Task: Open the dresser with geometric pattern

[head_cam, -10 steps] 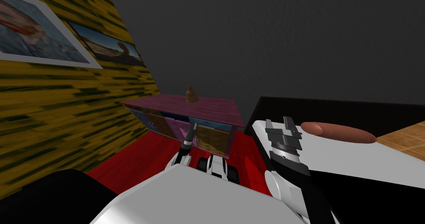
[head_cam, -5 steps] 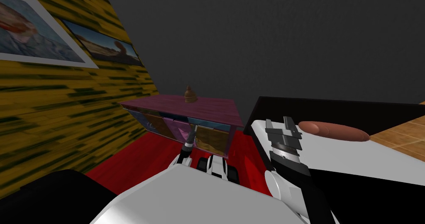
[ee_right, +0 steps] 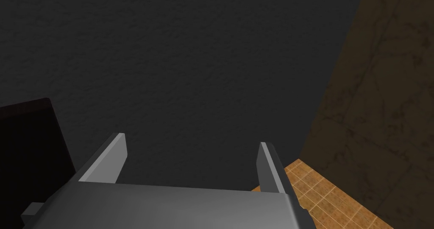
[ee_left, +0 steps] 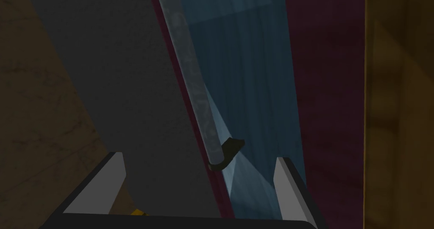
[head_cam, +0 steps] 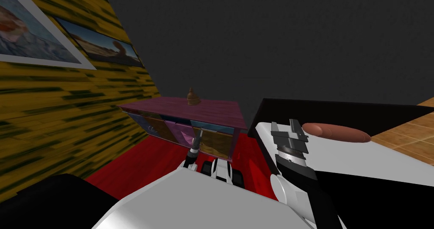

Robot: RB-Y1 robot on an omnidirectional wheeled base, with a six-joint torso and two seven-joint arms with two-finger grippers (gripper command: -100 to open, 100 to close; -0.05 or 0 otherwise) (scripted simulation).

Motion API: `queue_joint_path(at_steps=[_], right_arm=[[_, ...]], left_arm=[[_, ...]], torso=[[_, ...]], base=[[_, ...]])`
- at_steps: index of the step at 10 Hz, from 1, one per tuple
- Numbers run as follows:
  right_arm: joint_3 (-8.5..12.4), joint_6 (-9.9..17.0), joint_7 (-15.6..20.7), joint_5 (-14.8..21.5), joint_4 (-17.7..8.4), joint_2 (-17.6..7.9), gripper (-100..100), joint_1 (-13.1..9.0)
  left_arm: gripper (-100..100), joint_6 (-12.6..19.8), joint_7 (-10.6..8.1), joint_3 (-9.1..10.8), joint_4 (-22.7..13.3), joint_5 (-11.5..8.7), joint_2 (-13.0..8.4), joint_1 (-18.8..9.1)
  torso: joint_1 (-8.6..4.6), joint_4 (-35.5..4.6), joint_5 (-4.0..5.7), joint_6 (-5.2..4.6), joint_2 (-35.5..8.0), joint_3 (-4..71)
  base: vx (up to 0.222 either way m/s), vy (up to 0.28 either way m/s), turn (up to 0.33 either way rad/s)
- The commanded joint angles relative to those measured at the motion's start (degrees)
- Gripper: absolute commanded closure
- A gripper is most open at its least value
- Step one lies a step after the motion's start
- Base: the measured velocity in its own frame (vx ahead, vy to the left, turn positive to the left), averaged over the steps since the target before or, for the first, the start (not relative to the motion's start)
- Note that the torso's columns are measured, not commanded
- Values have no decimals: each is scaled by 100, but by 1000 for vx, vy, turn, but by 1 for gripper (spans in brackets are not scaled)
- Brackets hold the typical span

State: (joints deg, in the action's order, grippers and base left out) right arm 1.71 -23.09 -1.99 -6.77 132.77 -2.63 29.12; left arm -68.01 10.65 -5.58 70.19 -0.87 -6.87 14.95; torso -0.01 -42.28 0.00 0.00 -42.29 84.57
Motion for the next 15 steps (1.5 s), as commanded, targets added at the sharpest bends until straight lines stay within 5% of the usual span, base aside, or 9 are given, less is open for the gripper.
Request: queue_joint_path(at_steps=[1, 5, 10, 13, 14, 15], right_arm=[[0, 0, 0, 0, 0, 0, 0, 0], [0, 0, 0, 0, 0, 0, 0, 0], [0, 0, 0, 0, 0, 0, 0, 0], [0, 0, 0, 0, 0, 0, 0, 0], [0, 0, 0, 0, 0, 0, 0, 0], [1, 0, 0, 0, 0, 0, 0, 1]], left_arm=[[-100, -241, 2, -26, -393, 25, 105, -103], [-100, -528, 8, -61, -856, 56, 475, -213], [-100, 85, -6, -4, -484, 45, 423, -478], [-100, 155, -7, 8, -467, 41, 424, -541], [100, 16, -4, -12, -516, 46, 424, -438], [100, -54, -3, -20, -548, 48, 424, -399]], torso=[[0, 0, 0, 0, 0, 0], [0, 0, 0, 0, 0, 0], [0, -1, 0, 0, -3, -2], [2, 0, 0, 0, 3, 2], [1, 0, 0, 0, 4, 3], [-8, -13, 7, -2, -5, 1]], base=[[6, -13, -33], [5, -10, -21], [-17, -3, 13], [-15, 0, 6], [13, 1, -15], [24, 4, -11]])
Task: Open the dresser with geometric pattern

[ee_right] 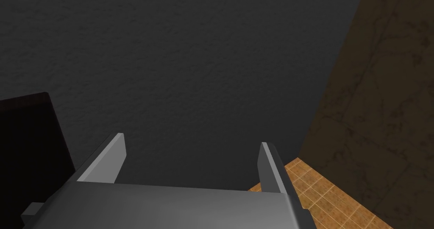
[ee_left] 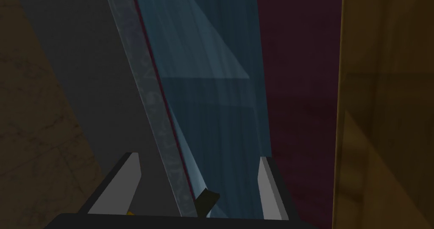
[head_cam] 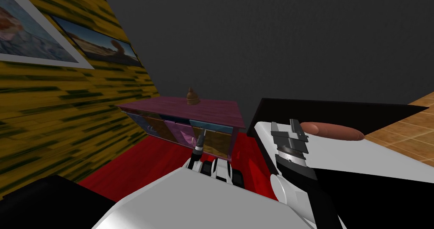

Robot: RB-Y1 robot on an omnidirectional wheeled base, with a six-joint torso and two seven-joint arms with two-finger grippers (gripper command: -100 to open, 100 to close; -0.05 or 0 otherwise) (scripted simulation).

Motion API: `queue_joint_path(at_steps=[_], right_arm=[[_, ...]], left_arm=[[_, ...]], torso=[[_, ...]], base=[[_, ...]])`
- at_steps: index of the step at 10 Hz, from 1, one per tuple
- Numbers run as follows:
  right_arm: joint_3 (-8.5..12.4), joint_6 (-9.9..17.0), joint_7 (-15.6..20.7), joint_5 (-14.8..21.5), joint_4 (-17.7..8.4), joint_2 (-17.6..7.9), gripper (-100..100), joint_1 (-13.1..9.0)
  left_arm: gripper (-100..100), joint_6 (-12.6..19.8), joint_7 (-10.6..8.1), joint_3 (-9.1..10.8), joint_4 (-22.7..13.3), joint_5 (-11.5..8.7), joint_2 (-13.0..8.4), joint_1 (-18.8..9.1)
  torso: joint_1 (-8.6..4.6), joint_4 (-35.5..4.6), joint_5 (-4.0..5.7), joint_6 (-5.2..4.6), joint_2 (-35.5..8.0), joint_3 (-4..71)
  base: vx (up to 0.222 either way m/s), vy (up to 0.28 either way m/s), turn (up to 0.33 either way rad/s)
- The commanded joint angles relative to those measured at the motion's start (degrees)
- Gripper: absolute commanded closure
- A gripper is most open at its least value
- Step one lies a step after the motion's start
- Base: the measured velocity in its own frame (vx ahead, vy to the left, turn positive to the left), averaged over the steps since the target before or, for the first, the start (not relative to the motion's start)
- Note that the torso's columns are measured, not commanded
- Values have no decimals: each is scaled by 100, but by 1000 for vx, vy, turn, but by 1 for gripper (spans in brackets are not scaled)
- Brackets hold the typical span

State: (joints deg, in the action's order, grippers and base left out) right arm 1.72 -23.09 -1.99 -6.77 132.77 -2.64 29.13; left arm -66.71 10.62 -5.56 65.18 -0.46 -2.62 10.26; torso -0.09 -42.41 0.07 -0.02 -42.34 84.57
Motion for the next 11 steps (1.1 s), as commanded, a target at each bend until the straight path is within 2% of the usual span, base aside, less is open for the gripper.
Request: queue_joint_path(at_steps=[1, 4, 5, 6, 11], right_arm=[[0, 0, 0, 0, 0, 0, 0, 0], [0, 0, 0, 0, 0, 0, 0, -1], [0, 0, 0, 0, 0, 0, 0, -1], [0, 0, 0, 0, 0, 0, 0, -1], [-1, 1, 0, 0, -1, 1, 0, -3]], left_arm=[[100, -253, 1, -29, -79, 8, -1, 110], [100, -601, 9, -68, -239, 16, -1, 308], [100, -543, 5, -48, -232, 4, 4, 229], [100, -349, -17, -41, -112, 9, -9, 152], [100, 190, -64, -28, 201, 26, -35, -42]], torso=[[-12, -9, 8, -2, -12, -10], [-2, 15, -7, -4, 0, -7], [3, 27, -13, -5, 15, -1], [7, 21, -10, -3, 17, 4], [-14, -21, 15, 4, -20, -8]], base=[[26, 7, -16], [18, 5, -10], [0, 0, 0], [-130, -5, 40], [-179, -6, 32]])
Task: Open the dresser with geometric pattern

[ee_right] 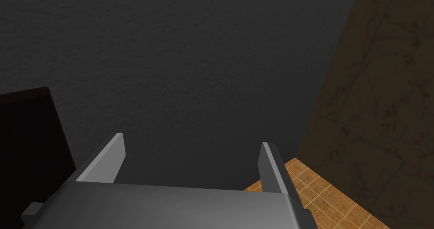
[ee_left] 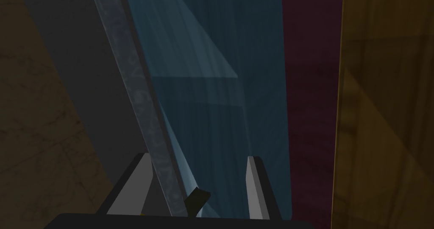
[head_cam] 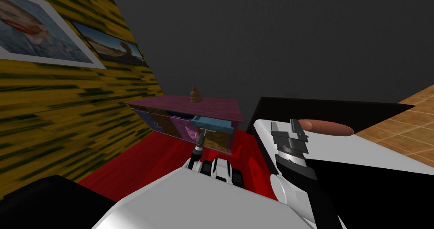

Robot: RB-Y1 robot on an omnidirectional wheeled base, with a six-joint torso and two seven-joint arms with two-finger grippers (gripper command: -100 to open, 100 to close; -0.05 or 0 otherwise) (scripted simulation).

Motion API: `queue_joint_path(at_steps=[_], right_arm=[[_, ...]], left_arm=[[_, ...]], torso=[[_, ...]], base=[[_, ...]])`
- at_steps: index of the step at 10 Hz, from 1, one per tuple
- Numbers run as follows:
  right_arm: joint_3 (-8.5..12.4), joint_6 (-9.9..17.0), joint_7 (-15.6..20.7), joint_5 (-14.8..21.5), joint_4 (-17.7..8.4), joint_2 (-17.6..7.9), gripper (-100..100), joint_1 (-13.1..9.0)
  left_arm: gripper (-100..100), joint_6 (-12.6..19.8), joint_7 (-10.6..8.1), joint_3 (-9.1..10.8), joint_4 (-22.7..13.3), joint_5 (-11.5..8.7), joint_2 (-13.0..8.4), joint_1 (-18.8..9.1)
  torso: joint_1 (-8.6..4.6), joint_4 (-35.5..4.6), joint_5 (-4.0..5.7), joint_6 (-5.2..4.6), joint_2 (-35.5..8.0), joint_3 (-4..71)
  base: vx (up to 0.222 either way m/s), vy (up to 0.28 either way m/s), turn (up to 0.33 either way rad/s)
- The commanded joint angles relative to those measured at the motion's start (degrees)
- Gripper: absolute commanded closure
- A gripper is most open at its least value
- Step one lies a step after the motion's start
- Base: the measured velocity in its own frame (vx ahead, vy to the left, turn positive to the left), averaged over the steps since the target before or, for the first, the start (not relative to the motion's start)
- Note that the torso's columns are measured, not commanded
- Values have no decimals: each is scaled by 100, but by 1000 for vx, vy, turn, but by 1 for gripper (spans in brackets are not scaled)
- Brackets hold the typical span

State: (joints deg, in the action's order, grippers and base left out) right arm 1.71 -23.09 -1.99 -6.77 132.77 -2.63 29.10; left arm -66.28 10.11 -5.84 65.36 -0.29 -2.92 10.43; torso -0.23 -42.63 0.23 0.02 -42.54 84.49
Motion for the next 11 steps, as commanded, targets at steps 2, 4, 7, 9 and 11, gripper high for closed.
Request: queue_joint_path(at_steps=[2, 4, 7, 9, 11], right_arm=[[0, 0, 0, 0, 0, 0, 0, 1], [0, 0, 0, 0, 0, 0, 0, 1], [0, 0, 0, 0, 0, 0, 0, 2], [0, 0, 0, 0, 0, 0, 0, 2], [0, 0, 0, 0, 0, 0, 0, 2]], left_arm=[[-100, 422, -36, 30, 174, -3, -7, -172], [-100, 708, -55, 61, 306, -10, -10, -335], [-100, 1137, -83, 107, 504, -20, -14, -580], [-100, 1423, -102, 137, 637, -27, -17, -743], [-100, 1566, -111, 153, 703, -31, -18, -824]], torso=[[0, 7, -2, -2, 17, 7], [18, 30, -19, -3, 21, 6], [8, -5, -3, 2, -7, -8], [12, -33, 7, 16, -38, -25], [1, -60, 16, 12, -72, -43]], base=[[-58, 3, 19], [-89, 0, 28], [-67, -3, 18], [-63, -2, 20], [-59, 2, 14]])
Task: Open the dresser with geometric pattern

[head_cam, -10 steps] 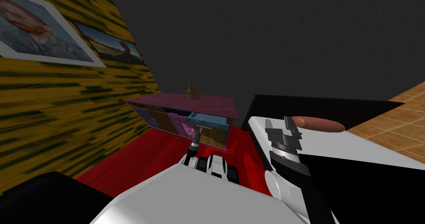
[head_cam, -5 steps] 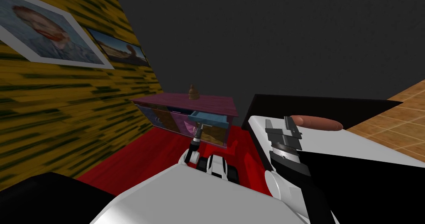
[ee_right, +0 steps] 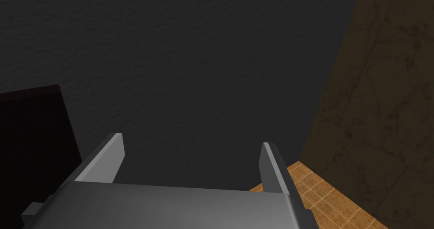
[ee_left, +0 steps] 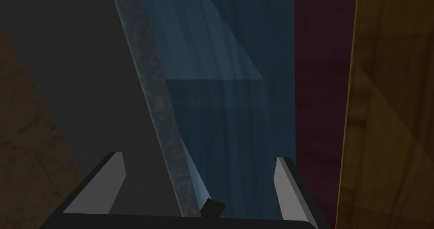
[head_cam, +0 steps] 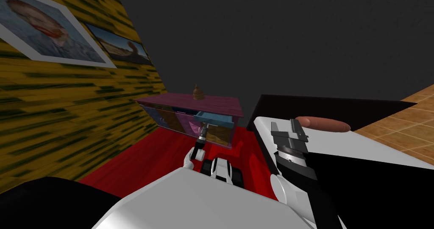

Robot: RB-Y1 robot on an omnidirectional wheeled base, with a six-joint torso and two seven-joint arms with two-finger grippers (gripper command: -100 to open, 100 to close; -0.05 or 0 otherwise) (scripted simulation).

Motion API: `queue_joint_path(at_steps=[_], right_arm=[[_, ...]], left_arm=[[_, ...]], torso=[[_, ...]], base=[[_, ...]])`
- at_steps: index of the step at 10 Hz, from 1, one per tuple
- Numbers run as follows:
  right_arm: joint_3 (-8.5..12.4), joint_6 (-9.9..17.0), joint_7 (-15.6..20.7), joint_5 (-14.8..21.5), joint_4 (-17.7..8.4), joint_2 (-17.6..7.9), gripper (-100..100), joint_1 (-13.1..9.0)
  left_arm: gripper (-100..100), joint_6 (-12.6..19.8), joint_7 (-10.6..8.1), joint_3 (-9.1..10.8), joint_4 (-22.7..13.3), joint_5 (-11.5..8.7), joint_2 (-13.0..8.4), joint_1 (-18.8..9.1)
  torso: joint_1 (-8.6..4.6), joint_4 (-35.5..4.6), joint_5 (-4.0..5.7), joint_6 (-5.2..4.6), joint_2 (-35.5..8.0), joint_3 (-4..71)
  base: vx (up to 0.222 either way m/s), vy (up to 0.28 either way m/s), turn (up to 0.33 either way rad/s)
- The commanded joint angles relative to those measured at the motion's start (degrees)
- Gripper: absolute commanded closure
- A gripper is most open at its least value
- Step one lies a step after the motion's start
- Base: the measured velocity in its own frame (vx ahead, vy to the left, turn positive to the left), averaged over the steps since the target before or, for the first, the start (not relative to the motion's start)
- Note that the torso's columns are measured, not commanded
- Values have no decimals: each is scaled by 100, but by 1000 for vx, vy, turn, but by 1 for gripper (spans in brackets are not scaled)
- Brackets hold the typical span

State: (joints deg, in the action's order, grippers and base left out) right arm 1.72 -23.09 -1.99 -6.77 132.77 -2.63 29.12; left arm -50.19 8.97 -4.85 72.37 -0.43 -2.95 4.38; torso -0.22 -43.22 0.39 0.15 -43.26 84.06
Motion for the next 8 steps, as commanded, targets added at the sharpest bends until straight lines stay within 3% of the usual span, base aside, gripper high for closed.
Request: queue_joint_path(at_steps=[1, 2, 3, 8], right_arm=[[0, 0, 0, 0, 0, 0, 0, 0], [0, 0, 0, 0, 0, 0, 0, 0], [0, 0, 0, 0, 0, 0, 0, 0], [0, 0, 0, 0, 0, 0, 0, 0]], left_arm=[[-100, -42, 2, 54, 1, -16, -15, -220], [-100, 79, -17, 25, -81, -13, -18, -123], [0, 77, -20, 25, -129, -14, -19, -111], [0, 149, -25, 20, -200, -15, -19, -49]], torso=[[-3, -7, 4, 3, -4, -4], [0, 1, 1, 5, 6, 1], [2, 26, -10, -2, 23, 10], [17, 83, -33, -15, 88, 46]], base=[[-17, 2, -7], [0, 0, 0], [0, 0, 0], [0, 0, 0]])
